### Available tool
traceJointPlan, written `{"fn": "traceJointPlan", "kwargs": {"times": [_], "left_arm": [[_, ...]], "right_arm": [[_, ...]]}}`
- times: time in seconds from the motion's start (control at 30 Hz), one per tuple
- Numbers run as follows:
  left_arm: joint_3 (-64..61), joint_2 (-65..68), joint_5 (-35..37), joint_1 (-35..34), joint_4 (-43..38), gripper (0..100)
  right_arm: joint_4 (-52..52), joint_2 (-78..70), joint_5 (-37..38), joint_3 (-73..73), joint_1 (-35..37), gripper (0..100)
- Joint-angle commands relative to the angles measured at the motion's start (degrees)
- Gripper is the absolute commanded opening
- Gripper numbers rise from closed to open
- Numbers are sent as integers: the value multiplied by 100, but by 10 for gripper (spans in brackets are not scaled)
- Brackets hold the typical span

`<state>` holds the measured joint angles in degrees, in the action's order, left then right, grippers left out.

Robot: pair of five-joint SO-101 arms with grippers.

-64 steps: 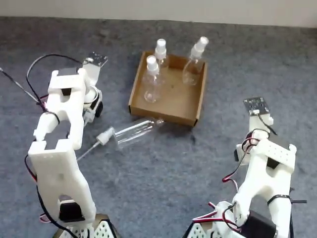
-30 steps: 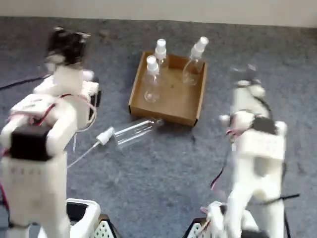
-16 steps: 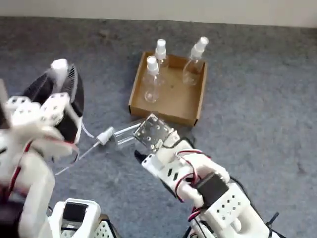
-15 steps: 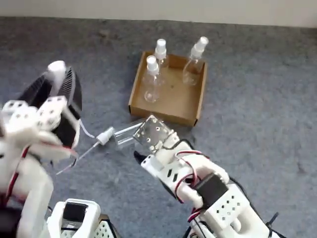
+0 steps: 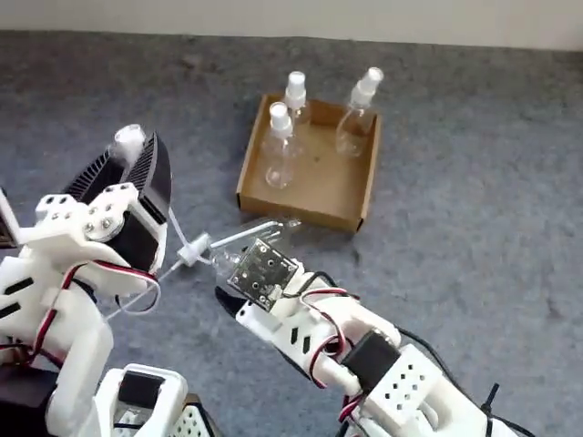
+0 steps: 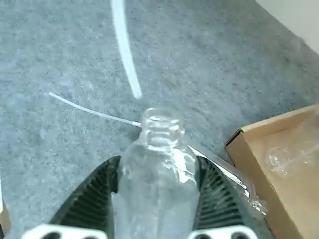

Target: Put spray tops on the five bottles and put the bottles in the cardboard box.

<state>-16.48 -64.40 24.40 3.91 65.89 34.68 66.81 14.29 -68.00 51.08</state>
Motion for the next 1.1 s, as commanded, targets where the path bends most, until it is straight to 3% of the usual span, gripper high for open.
{"fn": "traceJointPlan", "kwargs": {"times": [0.0,0.27,0.8,0.93,1.07], "left_arm": [[-40,66,44,84,-176,4],[-963,40,35,84,-949,4],[-2070,31,44,119,-914,4],[-2387,31,26,127,-914,4],[-2800,31,18,374,-949,4]], "right_arm": [[-154,136,-53,22,40,3],[-145,136,-53,22,48,3],[180,136,-26,145,-207,3],[-286,119,-70,435,-382,3],[-567,84,-642,558,-391,3]]}}
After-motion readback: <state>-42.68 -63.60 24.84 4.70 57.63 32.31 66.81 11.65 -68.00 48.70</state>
